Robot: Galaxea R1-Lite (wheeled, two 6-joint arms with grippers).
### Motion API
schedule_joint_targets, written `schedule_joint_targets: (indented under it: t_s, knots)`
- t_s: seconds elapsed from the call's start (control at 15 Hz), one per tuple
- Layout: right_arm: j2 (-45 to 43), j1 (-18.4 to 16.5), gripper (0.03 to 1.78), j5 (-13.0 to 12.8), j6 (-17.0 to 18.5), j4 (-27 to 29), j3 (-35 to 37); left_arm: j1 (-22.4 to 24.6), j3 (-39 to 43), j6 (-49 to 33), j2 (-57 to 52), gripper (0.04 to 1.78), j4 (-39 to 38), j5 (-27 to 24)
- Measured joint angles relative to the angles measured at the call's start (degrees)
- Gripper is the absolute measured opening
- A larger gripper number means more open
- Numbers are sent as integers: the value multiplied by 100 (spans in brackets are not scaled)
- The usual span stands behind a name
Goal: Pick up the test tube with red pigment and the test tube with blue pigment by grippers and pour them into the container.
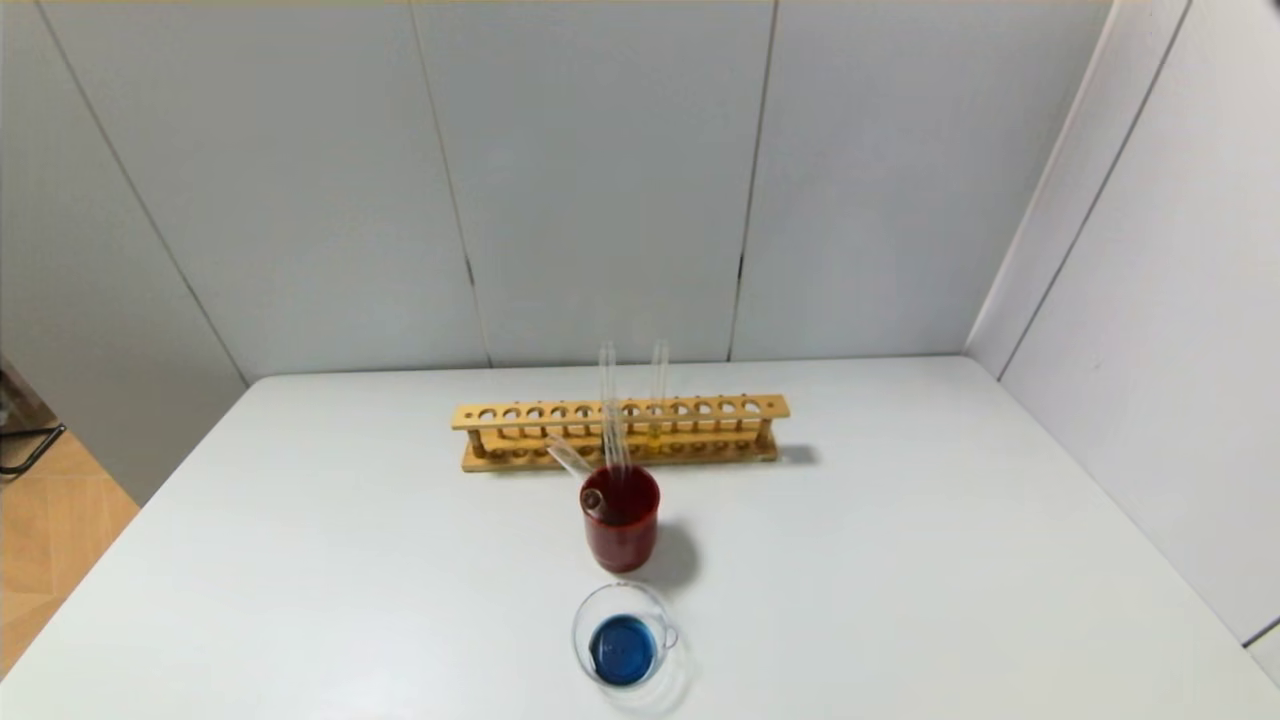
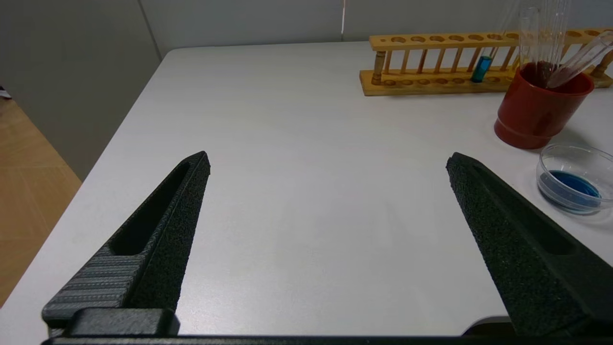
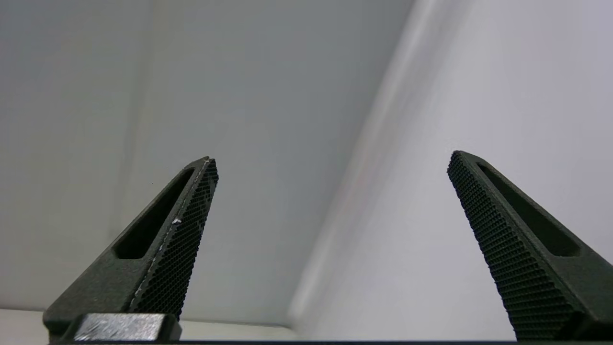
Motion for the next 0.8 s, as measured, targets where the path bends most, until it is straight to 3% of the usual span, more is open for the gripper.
schedule_joint_targets:
  t_s: [0.2, 0.33, 0.4, 0.53, 0.6, 0.8]
  knots:
    - [-2026, -393, 174, -239, -265, 2005, 84, 0, 0, 0, 0, 175, 2, 2]
    - [-3178, -699, 174, -385, -20, 3150, 324, 0, 0, 0, 0, 175, 0, -2]
    - [-3649, -846, 174, -549, 332, 3551, 527, 0, 0, 2, 0, 175, 0, -2]
    - [-4145, -1213, 174, -816, 1268, 3855, 945, 0, 0, 2, 0, 175, 0, 0]
    - [-4289, -1448, 174, -791, 1602, 3877, 1111, 0, 0, 0, 0, 175, 0, 0]
    - [-4804, -1836, 174, -206, 1891, 3841, 1697, 0, 0, 0, 0, 175, 0, 0]
